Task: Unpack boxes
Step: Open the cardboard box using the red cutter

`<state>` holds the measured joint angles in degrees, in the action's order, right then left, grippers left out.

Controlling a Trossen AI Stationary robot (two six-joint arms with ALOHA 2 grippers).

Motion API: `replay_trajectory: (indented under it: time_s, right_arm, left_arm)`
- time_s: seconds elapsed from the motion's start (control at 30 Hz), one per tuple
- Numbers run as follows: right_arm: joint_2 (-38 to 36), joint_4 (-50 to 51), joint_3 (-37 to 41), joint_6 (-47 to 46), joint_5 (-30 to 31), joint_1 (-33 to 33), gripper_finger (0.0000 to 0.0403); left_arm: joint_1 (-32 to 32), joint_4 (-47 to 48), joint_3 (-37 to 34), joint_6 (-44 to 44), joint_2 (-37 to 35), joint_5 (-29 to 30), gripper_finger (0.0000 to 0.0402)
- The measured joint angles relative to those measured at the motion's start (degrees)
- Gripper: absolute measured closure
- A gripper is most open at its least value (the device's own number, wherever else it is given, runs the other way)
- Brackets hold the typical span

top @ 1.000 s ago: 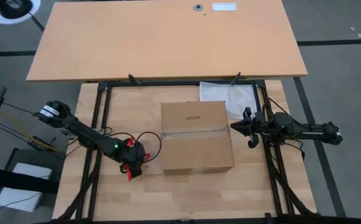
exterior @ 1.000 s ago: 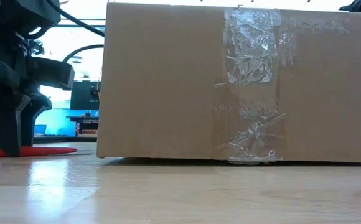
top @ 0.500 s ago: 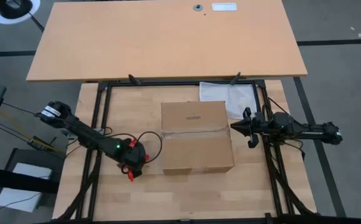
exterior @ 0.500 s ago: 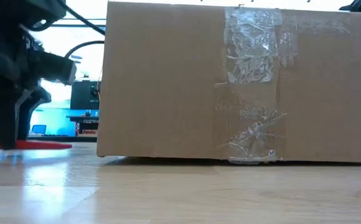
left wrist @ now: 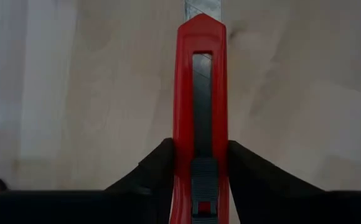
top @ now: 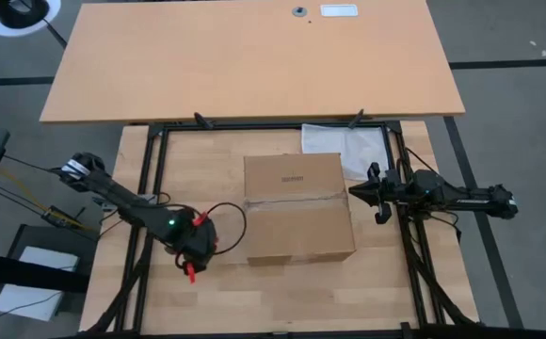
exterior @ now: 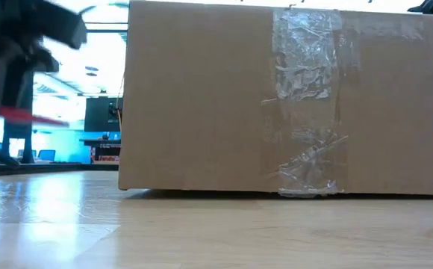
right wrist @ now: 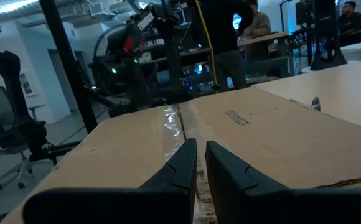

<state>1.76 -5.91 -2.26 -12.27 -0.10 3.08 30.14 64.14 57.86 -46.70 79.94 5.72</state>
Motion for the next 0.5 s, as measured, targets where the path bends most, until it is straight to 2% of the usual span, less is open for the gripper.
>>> replay_trajectory:
  time_s: [0.23,0.5]
  right_arm:
    - [0.0,0.0,0.0,0.0,0.0,0.0,0.0362]
    - [0.0,0.0,0.0,0.0,0.0,0.0,0.0362]
  left_arm:
    - [1.2,5.4,7.5,0.0,-4.2,0.0,0.0269]
    - [-2.6,6.7,15.8,-1.7,-9.7,2.5,0.0269]
